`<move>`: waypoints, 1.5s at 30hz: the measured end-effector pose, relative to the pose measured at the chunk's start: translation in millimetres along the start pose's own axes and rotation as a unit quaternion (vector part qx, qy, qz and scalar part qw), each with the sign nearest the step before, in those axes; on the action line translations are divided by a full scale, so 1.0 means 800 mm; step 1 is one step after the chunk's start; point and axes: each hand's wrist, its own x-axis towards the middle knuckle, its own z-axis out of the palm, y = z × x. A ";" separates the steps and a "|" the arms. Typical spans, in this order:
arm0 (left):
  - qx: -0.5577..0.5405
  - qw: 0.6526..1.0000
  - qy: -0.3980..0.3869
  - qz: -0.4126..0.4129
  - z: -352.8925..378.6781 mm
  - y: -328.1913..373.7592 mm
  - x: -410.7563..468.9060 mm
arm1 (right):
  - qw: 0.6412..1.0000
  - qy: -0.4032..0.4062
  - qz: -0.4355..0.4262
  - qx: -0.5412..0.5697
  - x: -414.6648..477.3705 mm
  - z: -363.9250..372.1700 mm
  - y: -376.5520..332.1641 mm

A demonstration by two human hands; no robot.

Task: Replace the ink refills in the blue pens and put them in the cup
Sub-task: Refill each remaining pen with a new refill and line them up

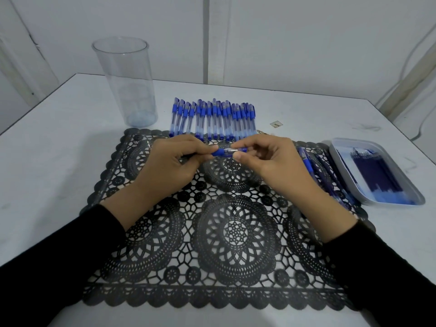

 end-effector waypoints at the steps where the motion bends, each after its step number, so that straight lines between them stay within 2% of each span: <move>1: 0.001 1.000 -0.001 0.001 0.001 -0.001 0.000 | 1.000 0.000 0.001 0.003 0.000 0.001 0.001; 17: 0.015 1.000 -0.001 -0.008 0.002 0.004 -0.002 | 1.000 0.006 0.016 0.002 -0.005 0.005 -0.002; 24: -0.016 0.999 0.041 -0.022 0.006 0.025 0.014 | 0.998 0.056 -0.038 0.006 -0.002 -0.010 -0.023; 28: -0.018 1.000 0.016 -0.018 0.003 0.026 0.019 | 0.990 0.103 -0.025 0.089 0.001 -0.014 -0.029; 32: 0.017 0.994 -0.043 -0.100 0.001 0.012 0.022 | 0.980 0.136 0.002 0.146 0.008 -0.036 -0.037; 36: 0.137 0.967 -0.163 -0.140 0.011 -0.005 0.025 | 0.987 0.132 0.018 0.089 0.011 -0.065 -0.048; 39: 0.184 0.956 -0.186 -0.130 0.026 -0.007 0.033 | 0.993 0.099 0.056 -0.033 0.017 -0.077 -0.036; 41: 0.198 0.949 -0.199 -0.144 0.037 -0.005 0.041 | 0.985 0.091 0.075 -0.127 0.022 -0.078 -0.021; 45: 0.221 0.940 -0.208 -0.159 0.056 -0.004 0.053 | 0.963 0.074 0.116 -0.231 0.028 -0.069 0.005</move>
